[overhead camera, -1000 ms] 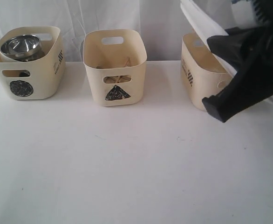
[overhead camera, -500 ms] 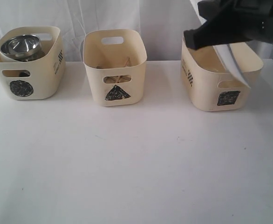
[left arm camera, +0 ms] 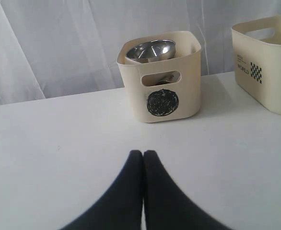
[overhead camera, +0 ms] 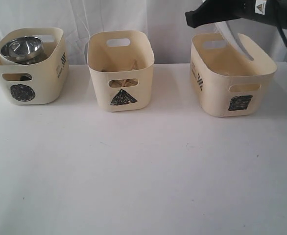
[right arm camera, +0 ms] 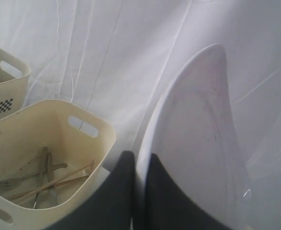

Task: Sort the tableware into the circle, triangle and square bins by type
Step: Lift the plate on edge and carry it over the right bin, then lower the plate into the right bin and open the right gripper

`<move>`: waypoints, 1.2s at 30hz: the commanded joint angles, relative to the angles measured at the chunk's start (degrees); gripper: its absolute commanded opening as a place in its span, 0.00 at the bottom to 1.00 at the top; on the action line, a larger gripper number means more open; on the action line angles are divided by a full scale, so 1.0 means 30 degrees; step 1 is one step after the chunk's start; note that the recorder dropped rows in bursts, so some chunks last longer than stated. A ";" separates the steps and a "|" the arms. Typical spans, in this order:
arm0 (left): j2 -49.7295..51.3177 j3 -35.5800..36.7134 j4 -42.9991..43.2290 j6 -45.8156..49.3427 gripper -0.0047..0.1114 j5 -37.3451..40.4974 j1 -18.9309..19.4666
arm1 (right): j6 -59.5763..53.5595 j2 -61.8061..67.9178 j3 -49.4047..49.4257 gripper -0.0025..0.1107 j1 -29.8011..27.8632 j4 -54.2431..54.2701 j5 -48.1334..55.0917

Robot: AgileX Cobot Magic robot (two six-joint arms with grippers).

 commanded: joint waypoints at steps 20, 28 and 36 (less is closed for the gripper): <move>-0.0099 0.0050 0.0078 -0.0011 0.04 -0.0130 0.0011 | -0.1163 0.6808 -0.2614 0.02 -0.2034 -0.0234 -0.4243; -0.0099 0.0050 0.0078 -0.0011 0.04 -0.0130 0.0011 | -0.1173 0.7452 -0.3151 0.05 -0.2262 0.1176 -0.4464; -0.0099 0.0050 0.0078 -0.0011 0.04 -0.0130 0.0011 | -0.0809 0.7415 -0.3114 0.37 -0.2306 0.1379 -0.4464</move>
